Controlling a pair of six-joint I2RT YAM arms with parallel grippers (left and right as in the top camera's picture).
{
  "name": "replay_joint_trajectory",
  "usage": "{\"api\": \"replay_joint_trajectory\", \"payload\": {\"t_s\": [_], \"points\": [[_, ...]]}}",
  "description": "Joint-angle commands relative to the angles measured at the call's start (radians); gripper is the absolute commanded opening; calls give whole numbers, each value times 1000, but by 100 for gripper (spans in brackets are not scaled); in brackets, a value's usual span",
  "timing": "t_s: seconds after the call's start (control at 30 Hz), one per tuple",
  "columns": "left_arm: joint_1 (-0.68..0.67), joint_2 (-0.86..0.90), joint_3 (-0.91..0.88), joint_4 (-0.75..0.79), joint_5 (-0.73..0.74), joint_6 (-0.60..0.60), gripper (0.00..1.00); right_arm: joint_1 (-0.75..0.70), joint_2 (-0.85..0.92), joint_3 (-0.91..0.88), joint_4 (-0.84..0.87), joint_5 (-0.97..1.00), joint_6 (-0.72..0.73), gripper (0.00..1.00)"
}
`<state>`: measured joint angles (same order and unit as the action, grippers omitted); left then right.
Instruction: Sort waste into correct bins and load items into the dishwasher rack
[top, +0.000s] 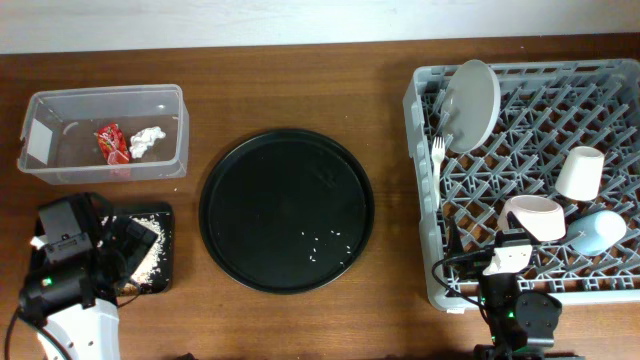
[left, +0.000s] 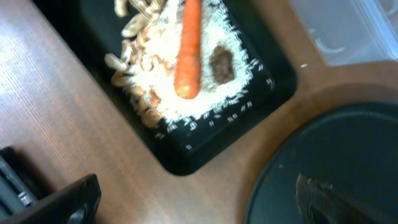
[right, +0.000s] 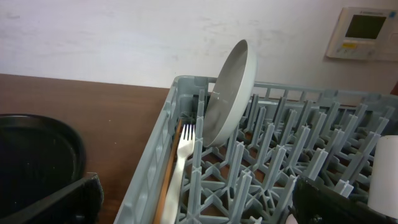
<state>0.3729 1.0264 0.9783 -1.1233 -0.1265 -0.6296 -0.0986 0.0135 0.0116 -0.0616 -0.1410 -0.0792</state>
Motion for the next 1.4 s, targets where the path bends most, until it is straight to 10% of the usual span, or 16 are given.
{"api": "replay_joint_trajectory", "payload": {"t_s": [0.0, 0.2, 0.47, 0.77, 1.37], "points": [[5, -6, 14, -23, -37, -3, 99, -6, -10, -6, -4, -6, 2, 99], [-93, -63, -71, 126, 8, 52, 99, -6, -10, -6, -4, -6, 2, 99], [-246, -340, -477, 742, 386, 409, 99, -6, -10, -6, -4, -6, 2, 99], [-278, -492, -871, 1130, 404, 422, 99, -6, -10, -6, -4, -6, 2, 99], [-484, -861, -970, 1059, 320, 601, 99, -6, -10, -6, -4, -6, 2, 99]]}}
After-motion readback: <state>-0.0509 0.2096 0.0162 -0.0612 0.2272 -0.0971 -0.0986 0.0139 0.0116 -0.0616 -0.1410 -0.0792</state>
